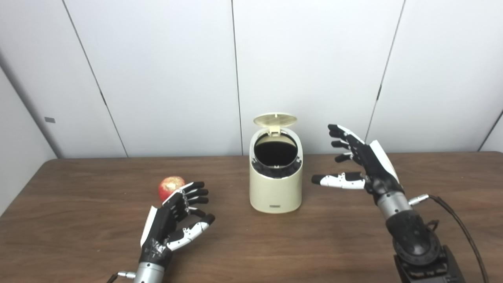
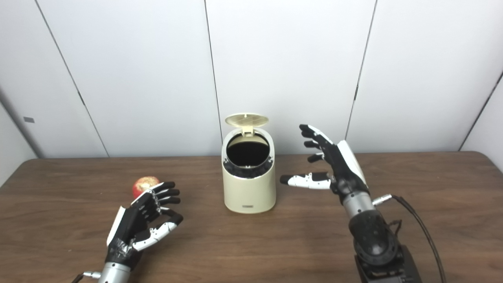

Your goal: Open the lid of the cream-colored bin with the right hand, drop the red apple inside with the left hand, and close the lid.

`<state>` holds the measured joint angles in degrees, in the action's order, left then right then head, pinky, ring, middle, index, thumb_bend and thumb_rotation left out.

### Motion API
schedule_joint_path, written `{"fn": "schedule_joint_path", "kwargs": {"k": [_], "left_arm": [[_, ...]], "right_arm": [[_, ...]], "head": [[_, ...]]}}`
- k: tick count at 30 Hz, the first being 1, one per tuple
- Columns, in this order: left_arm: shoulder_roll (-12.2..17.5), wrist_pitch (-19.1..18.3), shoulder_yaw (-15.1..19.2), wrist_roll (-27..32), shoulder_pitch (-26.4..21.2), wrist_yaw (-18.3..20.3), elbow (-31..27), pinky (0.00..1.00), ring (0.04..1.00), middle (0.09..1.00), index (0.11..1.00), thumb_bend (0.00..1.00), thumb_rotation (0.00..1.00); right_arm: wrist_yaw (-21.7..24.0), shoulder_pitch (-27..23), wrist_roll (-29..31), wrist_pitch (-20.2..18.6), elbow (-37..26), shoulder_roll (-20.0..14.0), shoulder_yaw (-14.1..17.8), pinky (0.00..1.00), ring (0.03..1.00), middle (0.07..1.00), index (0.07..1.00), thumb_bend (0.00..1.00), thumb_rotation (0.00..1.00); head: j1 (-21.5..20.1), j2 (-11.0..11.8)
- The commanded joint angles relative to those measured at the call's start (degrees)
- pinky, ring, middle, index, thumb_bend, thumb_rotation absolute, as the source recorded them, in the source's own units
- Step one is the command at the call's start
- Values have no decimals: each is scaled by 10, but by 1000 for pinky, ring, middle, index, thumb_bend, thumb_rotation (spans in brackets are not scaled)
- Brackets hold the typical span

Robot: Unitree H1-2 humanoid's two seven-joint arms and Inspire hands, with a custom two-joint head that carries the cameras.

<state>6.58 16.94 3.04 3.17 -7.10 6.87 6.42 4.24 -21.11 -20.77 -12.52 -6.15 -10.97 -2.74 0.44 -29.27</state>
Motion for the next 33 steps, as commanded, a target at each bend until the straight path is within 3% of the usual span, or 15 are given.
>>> {"fn": "schedule_joint_path", "kwargs": {"k": [1,8,19,22,25,27,30,33], "left_arm": [[-3,10,-3,3,-3,-2,8,551,700,735,782,635,97],[-2,12,-3,1,-5,-3,10,540,696,736,783,629,90],[-2,15,0,-8,-7,-10,6,556,699,735,778,636,87],[-3,54,7,-53,-9,-39,-4,572,678,719,761,630,15],[-8,82,20,-108,-13,-82,-23,522,629,690,731,633,1],[-11,81,33,-158,-17,-119,-43,521,636,704,731,642,7],[-11,72,52,-213,-28,-164,-64,564,722,769,796,691,74],[-7,51,66,-220,-38,-181,-78,634,795,828,841,714,125]], "right_arm": [[-18,-3,4,36,-27,-5,8,657,796,862,866,857,304],[-20,54,34,85,-26,-10,17,677,795,870,868,861,282],[-12,96,32,91,-28,-11,7,644,796,888,880,833,233],[-13,100,28,92,-28,-12,4,649,796,888,874,828,187],[-12,103,33,94,-28,-16,6,644,793,888,872,824,178],[-9,103,42,97,-25,-19,10,646,795,890,875,821,187],[-7,103,54,103,-17,-25,14,660,803,896,883,817,167],[-7,100,59,110,-7,-31,17,654,803,899,885,816,154]], "head": [[0,-1],[1,-2],[9,-2],[24,-2],[44,0],[56,1],[76,4],[89,6]]}}
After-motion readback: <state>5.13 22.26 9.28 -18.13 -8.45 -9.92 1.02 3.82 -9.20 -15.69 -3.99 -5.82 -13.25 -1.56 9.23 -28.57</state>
